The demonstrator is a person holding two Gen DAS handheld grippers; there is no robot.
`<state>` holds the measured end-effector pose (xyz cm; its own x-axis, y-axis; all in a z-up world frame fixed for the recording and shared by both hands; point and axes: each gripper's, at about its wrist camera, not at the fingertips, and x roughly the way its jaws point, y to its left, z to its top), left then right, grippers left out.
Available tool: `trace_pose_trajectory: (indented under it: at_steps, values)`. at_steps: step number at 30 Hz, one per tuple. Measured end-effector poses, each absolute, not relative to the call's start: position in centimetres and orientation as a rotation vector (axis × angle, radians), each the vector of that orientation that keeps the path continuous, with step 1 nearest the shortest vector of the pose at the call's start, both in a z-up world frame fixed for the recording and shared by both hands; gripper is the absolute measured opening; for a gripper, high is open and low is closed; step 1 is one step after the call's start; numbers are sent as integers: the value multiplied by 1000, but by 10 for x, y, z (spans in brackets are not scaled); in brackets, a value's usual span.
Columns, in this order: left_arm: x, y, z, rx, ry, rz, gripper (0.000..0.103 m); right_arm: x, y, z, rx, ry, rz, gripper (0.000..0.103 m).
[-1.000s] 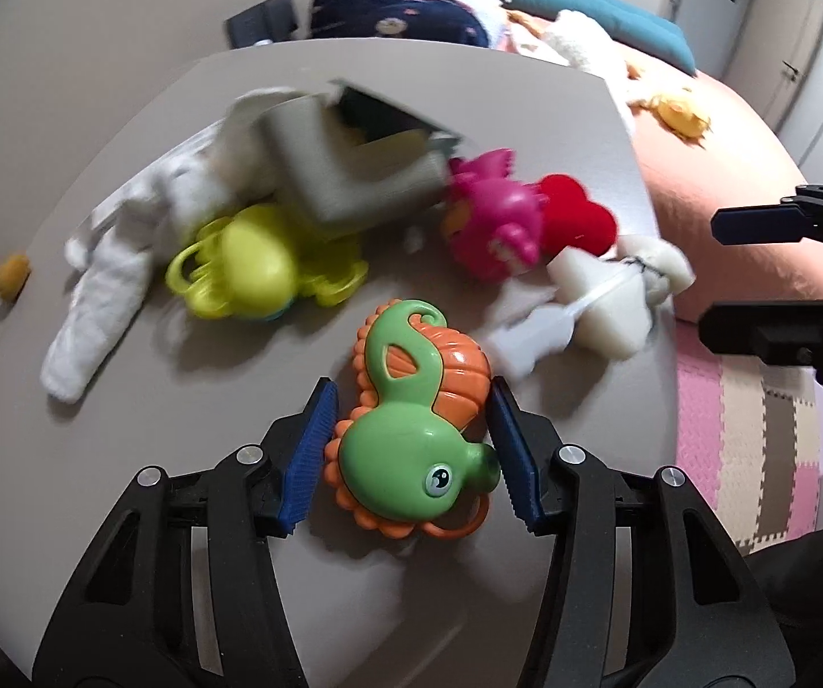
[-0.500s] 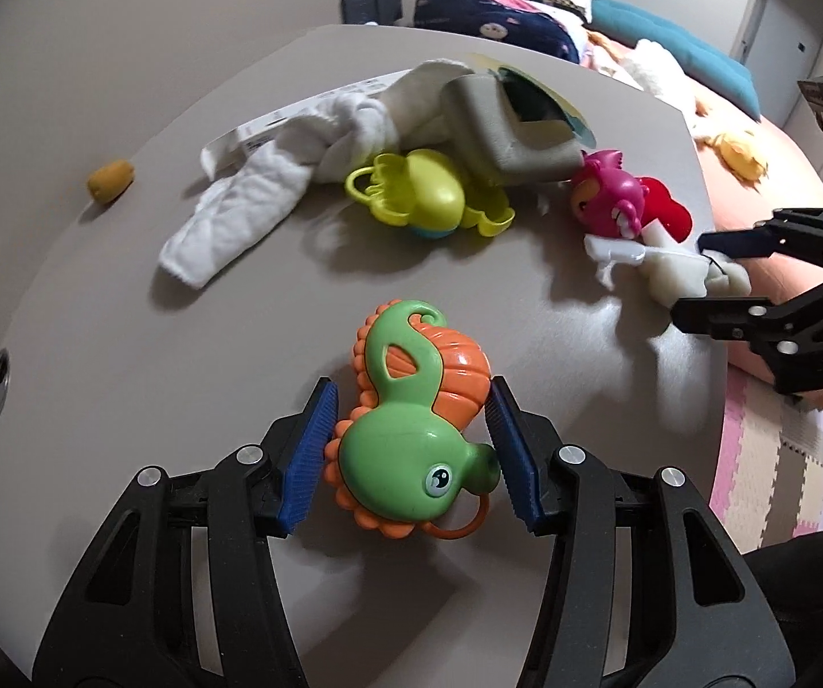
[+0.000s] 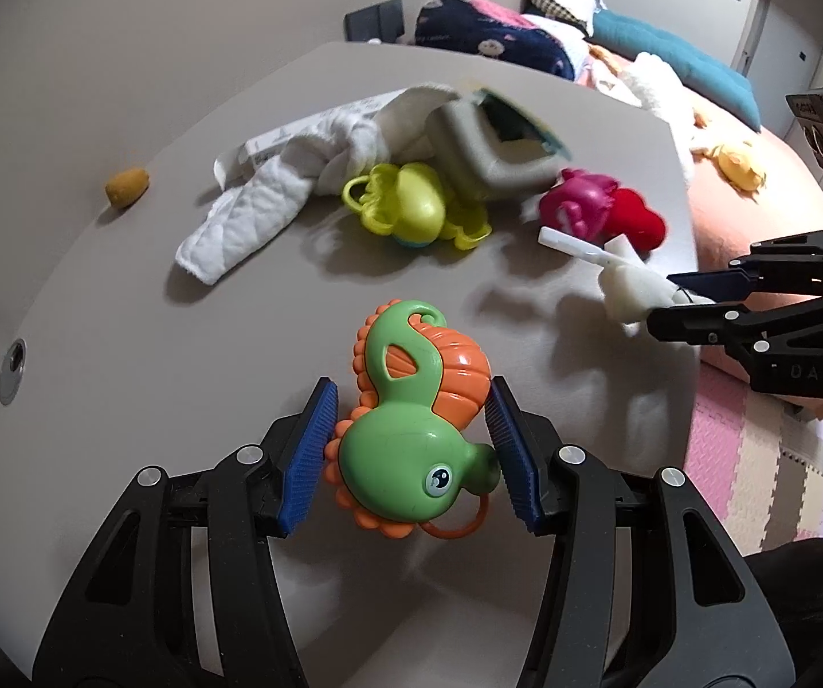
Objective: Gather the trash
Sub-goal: 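Grasp the white plush toy with the right tool while the left tool holds the turtle, then carry both toys over the black bin and open both tools to drop them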
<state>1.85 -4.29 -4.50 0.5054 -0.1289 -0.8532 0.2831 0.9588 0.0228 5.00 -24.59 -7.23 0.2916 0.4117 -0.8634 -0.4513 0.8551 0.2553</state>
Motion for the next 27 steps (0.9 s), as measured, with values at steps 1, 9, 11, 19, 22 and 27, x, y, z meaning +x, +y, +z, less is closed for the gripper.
trace_pose_trajectory:
  at_steps: [1,9,11,19,22,27]
  values:
    - [17,-46,-42,173,1004,-254,52,48,-248,-69,-34,1132,574,32]
    - [7,-76,-28,217,971,-308,52,26,-272,-47,16,1078,549,32]
    - [4,-84,-26,227,965,-324,52,20,-280,-43,29,1067,535,32]
    - [-6,-128,-18,275,937,-410,52,-2,-320,-35,79,1041,451,32]
    - [-9,-144,-18,291,933,-445,52,-11,-336,-35,94,1037,416,32]
    - [-13,-170,-17,315,924,-504,52,-21,-359,-35,117,1034,363,32]
